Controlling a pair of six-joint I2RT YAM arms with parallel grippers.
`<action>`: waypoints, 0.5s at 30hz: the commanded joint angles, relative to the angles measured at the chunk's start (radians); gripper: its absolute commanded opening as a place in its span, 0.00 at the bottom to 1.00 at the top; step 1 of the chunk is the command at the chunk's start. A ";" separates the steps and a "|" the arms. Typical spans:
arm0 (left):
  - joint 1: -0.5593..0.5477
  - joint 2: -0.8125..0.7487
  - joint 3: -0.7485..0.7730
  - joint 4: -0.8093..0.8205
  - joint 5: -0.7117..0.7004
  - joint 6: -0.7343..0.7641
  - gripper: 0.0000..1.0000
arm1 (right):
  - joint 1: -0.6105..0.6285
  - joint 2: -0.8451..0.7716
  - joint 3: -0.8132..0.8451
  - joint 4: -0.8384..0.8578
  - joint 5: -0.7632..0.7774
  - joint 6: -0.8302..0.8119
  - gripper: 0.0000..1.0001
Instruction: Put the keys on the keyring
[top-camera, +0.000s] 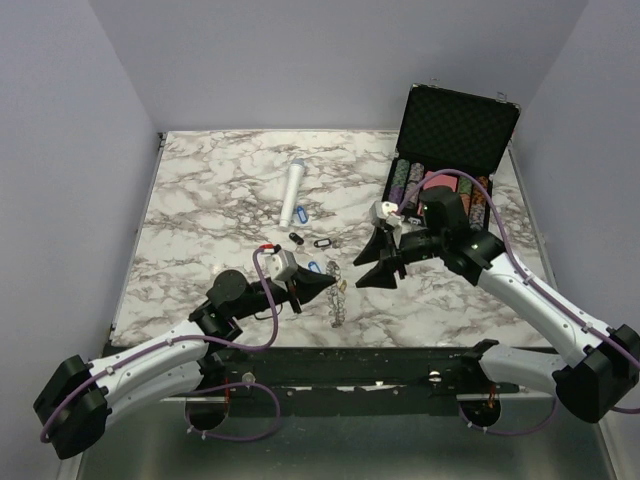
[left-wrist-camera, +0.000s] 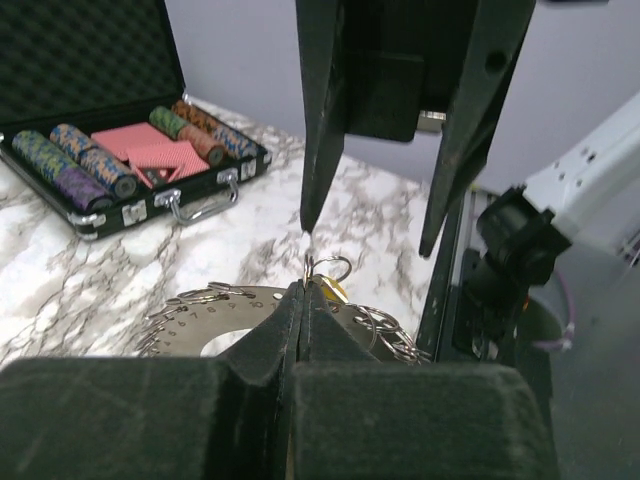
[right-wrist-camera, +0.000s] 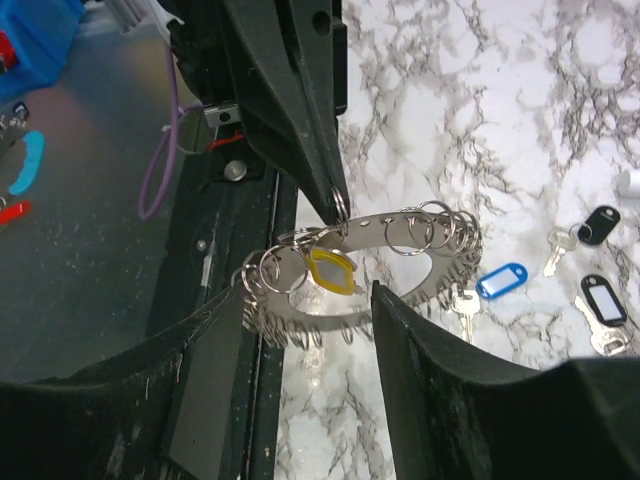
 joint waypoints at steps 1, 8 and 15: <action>0.003 0.041 -0.021 0.300 -0.086 -0.155 0.00 | -0.004 -0.033 -0.049 0.235 -0.075 0.134 0.63; 0.001 0.101 -0.020 0.407 -0.138 -0.229 0.00 | -0.004 -0.044 -0.129 0.541 0.000 0.268 0.63; 0.001 0.077 -0.003 0.302 -0.174 -0.178 0.00 | -0.004 -0.047 -0.123 0.520 0.076 0.263 0.57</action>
